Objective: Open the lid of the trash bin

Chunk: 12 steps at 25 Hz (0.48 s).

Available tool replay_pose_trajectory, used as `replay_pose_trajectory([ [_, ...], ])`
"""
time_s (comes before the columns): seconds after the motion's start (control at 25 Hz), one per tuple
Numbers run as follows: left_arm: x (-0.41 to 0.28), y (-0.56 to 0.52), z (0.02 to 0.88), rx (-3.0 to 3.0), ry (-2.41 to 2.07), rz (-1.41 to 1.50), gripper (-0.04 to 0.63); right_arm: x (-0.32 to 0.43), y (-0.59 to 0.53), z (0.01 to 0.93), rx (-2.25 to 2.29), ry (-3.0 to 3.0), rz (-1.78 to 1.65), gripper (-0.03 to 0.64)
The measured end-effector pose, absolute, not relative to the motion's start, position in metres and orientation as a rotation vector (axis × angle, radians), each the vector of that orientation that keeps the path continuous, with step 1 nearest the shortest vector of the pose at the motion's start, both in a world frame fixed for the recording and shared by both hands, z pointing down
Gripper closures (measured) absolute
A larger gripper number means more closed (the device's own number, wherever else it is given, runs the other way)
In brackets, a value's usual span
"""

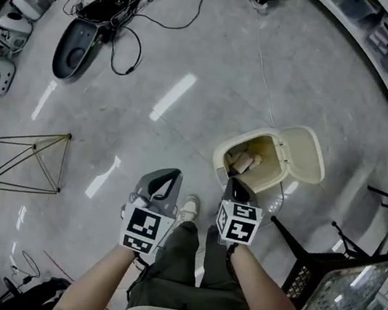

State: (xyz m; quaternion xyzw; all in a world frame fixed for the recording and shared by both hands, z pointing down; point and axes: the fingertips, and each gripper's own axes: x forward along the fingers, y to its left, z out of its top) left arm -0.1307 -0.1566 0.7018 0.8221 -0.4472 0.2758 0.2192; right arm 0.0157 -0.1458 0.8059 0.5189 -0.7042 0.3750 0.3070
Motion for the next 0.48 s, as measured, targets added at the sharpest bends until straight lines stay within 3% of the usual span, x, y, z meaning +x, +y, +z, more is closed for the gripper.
replay_pose_trajectory([
  [0.48,-0.095,-0.196,0.519,2.460,-1.271,0.685,0.594,0.049,-0.170,0.581,1.461,-2.115,0.898,0.614],
])
